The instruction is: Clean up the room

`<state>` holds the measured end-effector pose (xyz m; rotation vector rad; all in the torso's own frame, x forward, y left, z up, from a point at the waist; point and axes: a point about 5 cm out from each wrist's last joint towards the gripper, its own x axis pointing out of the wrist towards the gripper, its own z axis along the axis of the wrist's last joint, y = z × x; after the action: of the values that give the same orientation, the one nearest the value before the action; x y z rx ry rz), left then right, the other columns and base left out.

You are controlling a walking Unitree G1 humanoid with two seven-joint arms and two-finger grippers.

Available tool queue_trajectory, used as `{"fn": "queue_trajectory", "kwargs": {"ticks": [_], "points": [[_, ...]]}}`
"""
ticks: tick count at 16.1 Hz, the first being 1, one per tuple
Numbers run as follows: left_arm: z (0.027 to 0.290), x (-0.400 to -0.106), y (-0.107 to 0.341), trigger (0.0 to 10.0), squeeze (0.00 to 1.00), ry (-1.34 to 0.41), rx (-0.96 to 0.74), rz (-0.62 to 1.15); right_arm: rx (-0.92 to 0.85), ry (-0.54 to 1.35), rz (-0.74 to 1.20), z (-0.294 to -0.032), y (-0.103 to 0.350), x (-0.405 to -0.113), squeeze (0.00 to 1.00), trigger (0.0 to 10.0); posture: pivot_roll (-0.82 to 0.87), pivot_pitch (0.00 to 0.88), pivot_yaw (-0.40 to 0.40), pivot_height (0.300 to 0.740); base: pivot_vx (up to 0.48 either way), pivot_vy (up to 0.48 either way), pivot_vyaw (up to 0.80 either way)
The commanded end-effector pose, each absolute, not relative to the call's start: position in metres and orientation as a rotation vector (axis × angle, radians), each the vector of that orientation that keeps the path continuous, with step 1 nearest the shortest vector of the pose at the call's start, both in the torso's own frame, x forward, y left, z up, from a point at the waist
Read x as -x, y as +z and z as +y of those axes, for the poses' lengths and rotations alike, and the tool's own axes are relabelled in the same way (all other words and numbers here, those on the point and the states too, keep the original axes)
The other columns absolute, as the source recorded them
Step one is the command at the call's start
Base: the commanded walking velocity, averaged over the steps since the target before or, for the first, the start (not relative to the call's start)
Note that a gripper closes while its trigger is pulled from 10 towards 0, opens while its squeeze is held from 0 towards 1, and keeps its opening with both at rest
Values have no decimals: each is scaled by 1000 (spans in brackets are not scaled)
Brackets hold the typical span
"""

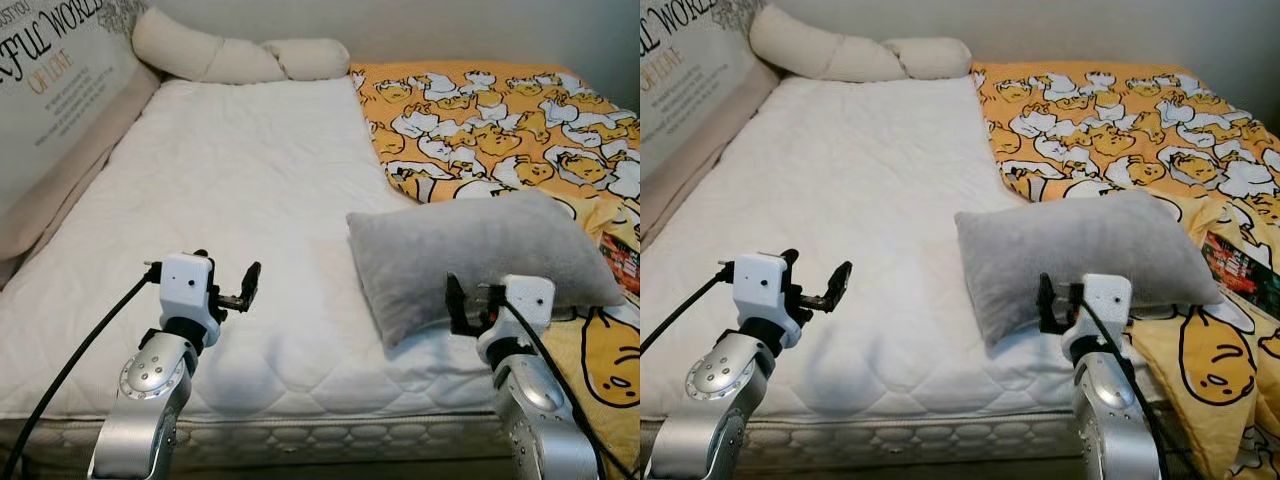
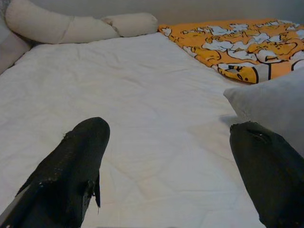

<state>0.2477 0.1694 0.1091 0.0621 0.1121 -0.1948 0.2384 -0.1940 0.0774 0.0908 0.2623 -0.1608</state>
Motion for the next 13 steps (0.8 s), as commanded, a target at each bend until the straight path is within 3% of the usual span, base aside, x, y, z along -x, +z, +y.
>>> {"fn": "queue_trajectory", "kwargs": {"ticks": [1, 6, 7, 13], "points": [[165, -251, 110, 10000, 0, -241, -81, 118, -164, -216, 277, -202, 78, -242, 1000, 10000, -74, 0, 7, 740, 0, 0, 0], [141, -252, 116, 10000, 0, -558, -55, 114, -540, -465, 318, -222, 73, -248, 1000, 10000, -82, 0, 12, 740, 0, 0, 0], [134, -255, 118, 10000, 0, -660, -65, 121, -707, -461, 357, -221, 65, -259, 1000, 10000, -88, 0, 21, 740, 0, 0, 0], [113, -260, 127, 10000, 0, -959, -95, 141, -968, -466, 359, -236, 48, -305, 1000, 10000, -77, 0, 42, 740, 0, 0, 0]]}}
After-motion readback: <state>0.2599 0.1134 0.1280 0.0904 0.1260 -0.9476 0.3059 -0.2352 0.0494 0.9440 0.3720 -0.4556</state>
